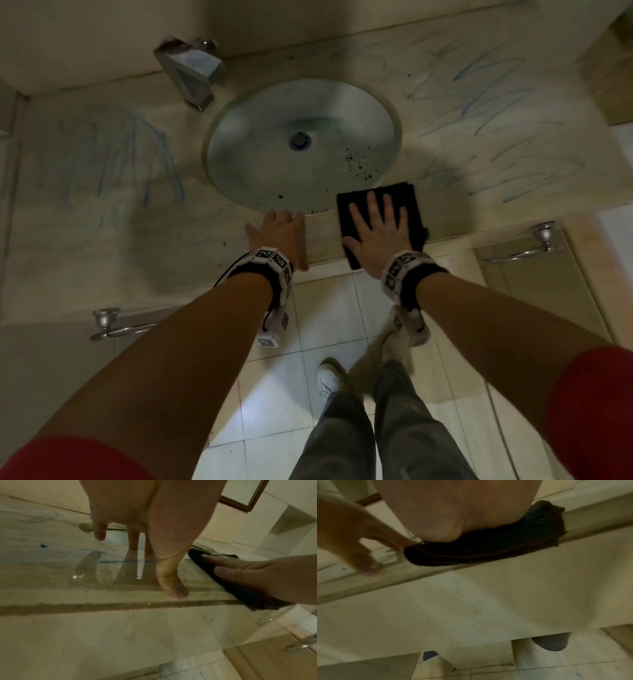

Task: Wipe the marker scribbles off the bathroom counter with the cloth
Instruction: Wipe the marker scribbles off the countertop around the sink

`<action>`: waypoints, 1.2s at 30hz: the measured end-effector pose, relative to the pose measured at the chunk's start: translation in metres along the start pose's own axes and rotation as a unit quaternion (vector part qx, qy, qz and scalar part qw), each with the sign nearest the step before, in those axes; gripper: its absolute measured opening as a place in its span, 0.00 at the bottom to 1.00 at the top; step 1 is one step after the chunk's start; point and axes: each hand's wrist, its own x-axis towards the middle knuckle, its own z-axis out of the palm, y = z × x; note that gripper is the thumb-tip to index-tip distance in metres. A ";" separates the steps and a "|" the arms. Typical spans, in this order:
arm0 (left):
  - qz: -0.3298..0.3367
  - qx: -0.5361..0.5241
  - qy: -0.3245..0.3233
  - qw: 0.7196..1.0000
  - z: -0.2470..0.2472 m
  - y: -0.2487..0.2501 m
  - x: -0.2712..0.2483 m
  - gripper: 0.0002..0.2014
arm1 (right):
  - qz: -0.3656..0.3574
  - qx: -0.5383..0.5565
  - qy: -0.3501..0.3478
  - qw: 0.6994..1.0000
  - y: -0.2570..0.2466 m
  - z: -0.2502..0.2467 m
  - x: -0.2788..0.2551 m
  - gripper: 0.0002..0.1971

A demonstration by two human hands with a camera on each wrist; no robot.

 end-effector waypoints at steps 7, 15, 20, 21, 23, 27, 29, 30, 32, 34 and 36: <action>-0.005 0.016 -0.003 1.000 0.002 0.000 0.001 0.57 | -0.056 -0.019 0.005 0.998 -0.037 0.013 -0.014 0.35; -0.012 0.019 -0.013 1.000 0.002 0.001 0.001 0.57 | -0.047 0.001 -0.022 0.999 -0.039 -0.008 0.017 0.34; -0.011 0.018 -0.010 1.000 0.002 0.001 0.001 0.56 | -0.074 -0.027 -0.017 0.997 -0.029 0.012 -0.026 0.34; -0.013 0.017 -0.011 1.000 0.002 0.001 0.001 0.57 | -0.077 -0.021 -0.015 0.997 -0.027 0.012 -0.028 0.34; -0.019 0.011 -0.016 1.000 0.001 0.003 0.001 0.57 | -0.080 -0.011 -0.014 0.997 -0.025 0.011 -0.024 0.33; -0.020 0.002 -0.017 1.000 0.000 0.003 0.000 0.56 | -0.090 -0.022 -0.010 0.996 -0.026 0.008 -0.015 0.33; -0.027 -0.004 -0.015 1.000 0.000 0.003 -0.001 0.56 | -0.100 -0.024 -0.019 0.995 -0.025 0.003 -0.006 0.33; -0.032 -0.008 -0.013 0.999 0.000 0.004 -0.001 0.57 | -0.107 -0.025 -0.022 0.994 -0.024 0.000 -0.001 0.33; -0.042 -0.005 -0.012 0.999 0.001 0.007 -0.002 0.58 | -0.122 -0.026 -0.026 0.992 -0.022 -0.005 0.007 0.34; -0.058 0.009 -0.014 0.998 0.000 0.012 -0.003 0.58 | -0.138 -0.031 -0.031 0.990 -0.020 -0.009 0.011 0.34; -0.073 0.011 -0.019 0.997 -0.001 0.016 -0.005 0.58 | -0.154 -0.032 -0.040 0.987 -0.016 -0.011 0.011 0.34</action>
